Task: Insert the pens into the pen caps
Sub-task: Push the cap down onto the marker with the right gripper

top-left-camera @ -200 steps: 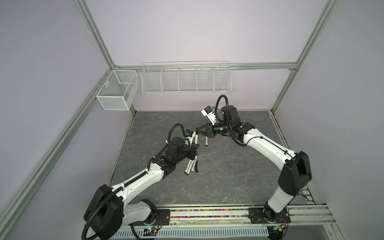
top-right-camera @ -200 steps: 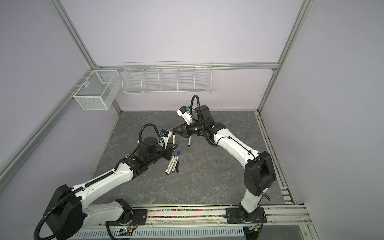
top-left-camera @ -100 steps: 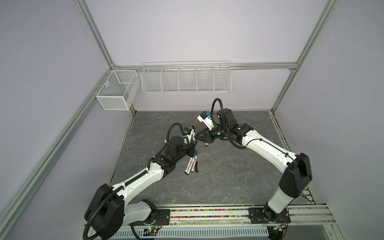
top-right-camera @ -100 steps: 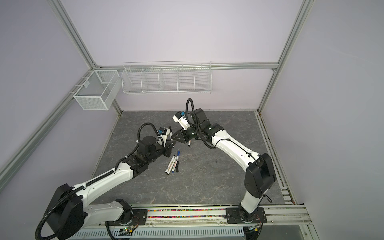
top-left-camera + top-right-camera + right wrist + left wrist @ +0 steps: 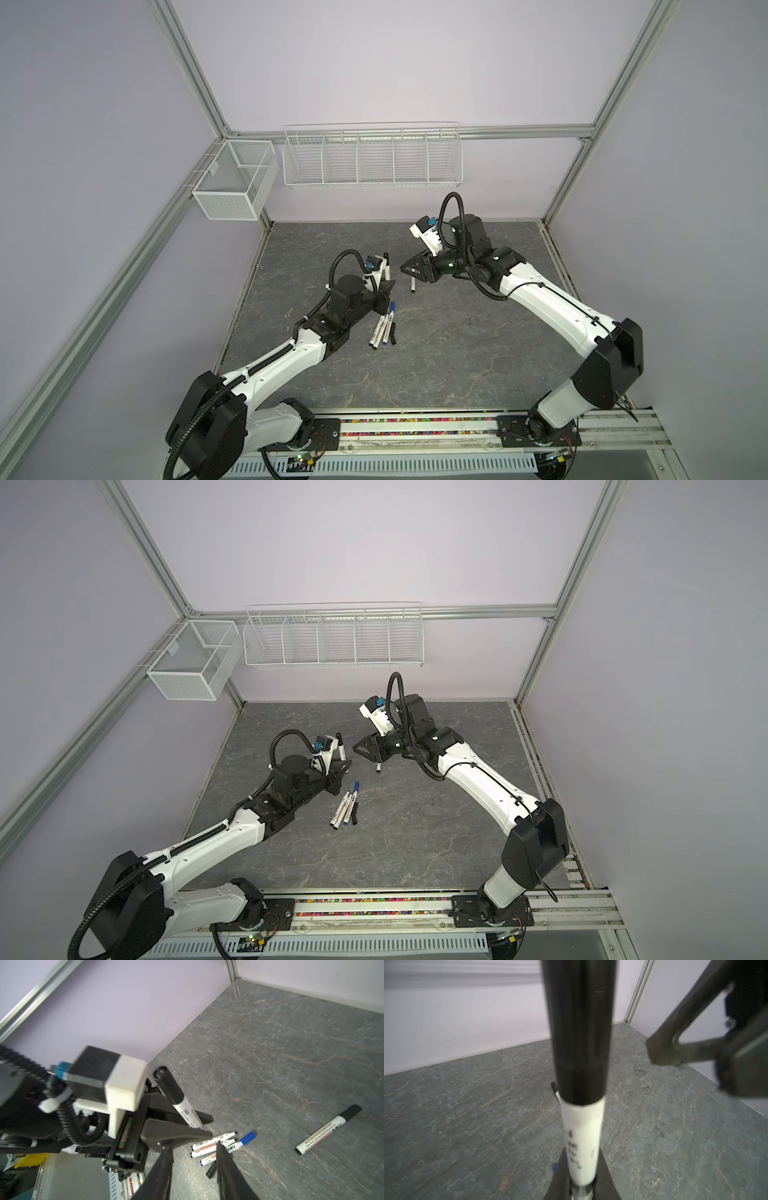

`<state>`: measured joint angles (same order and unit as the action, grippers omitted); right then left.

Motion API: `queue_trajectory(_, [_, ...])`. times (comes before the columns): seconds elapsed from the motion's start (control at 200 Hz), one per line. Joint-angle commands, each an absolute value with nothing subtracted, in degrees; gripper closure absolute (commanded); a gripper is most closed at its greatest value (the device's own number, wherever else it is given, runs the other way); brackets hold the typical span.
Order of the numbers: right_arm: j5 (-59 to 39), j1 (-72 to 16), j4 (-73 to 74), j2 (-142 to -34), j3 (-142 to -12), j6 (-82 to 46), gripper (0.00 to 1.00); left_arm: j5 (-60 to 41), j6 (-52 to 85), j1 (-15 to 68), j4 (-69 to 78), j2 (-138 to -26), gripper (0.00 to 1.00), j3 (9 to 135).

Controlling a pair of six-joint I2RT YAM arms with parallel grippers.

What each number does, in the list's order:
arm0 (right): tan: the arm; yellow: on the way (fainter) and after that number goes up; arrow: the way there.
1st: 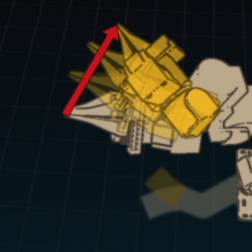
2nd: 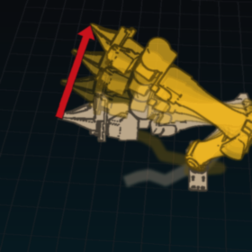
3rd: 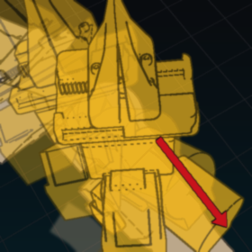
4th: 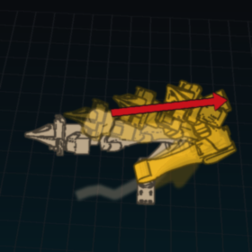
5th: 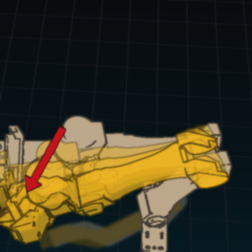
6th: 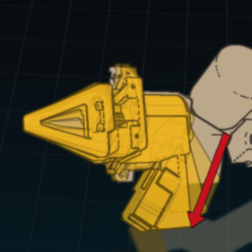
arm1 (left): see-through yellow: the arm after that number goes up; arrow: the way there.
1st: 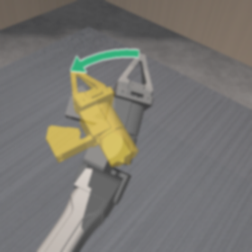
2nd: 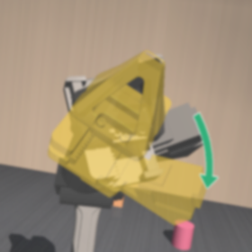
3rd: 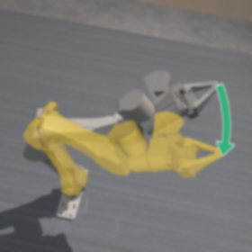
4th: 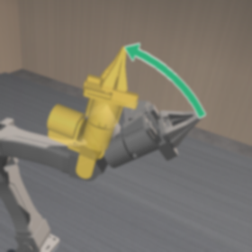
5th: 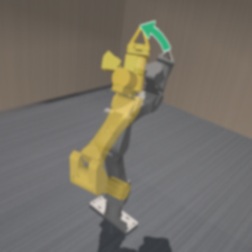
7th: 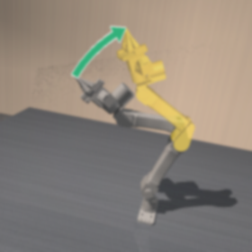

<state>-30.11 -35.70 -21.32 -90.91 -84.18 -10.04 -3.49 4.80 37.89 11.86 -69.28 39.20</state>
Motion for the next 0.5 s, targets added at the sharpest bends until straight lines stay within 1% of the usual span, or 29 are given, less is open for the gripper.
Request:
queue_trajectory(0.0, [-30.03, -35.67, -18.05, -89.58, -85.26, -11.11, 0.60, -6.13, 3.15, 38.34, 11.02, -68.71, 1.00, 38.28])
queue_trajectory(0.235, [-31.90, -36.84, -17.78, -93.78, -90.20, -12.25, 0.61, -7.33, 2.94, 39.98, 11.59, -68.75, 1.00, 37.78])
queue_trajectory(0.495, [-32.97, -37.55, -16.50, -96.34, -90.08, -14.73, 0.64, -7.90, 3.60, 40.30, 12.47, -68.72, 1.00, 37.97])
